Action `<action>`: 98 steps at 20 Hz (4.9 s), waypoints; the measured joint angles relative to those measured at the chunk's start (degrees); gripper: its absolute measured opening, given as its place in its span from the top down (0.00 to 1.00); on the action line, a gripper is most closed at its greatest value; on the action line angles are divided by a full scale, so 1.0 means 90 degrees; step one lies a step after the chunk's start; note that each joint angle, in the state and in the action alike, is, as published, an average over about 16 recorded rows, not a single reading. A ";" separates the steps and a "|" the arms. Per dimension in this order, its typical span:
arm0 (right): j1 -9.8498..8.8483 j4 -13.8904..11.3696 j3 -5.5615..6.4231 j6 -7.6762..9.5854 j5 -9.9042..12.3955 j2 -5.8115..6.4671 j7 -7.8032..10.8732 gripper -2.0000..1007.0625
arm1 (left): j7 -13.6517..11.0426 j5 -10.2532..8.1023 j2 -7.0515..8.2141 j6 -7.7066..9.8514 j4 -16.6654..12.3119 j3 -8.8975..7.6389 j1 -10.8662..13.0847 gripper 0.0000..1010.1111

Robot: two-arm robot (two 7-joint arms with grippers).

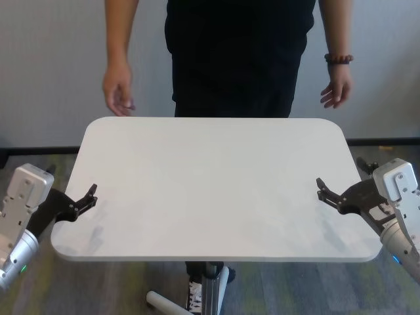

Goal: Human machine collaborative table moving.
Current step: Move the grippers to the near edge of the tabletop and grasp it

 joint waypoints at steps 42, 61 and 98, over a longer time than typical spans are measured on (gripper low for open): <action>0.0000 0.0000 0.0000 0.0000 0.0000 0.0000 0.0000 0.00 | 0.0000 0.0000 0.0000 0.0000 0.0000 0.0000 0.0000 0.01; -0.0054 -0.0082 0.0018 -0.0012 -0.0039 0.0038 0.0048 0.00 | 0.0024 0.0068 0.0040 0.0039 -0.0107 -0.0010 0.0036 0.01; -0.2282 -0.1998 -0.0481 0.0721 -0.4195 0.1455 -0.1076 0.00 | 0.0948 0.3782 0.1256 0.1279 -0.2078 0.0739 0.1900 0.01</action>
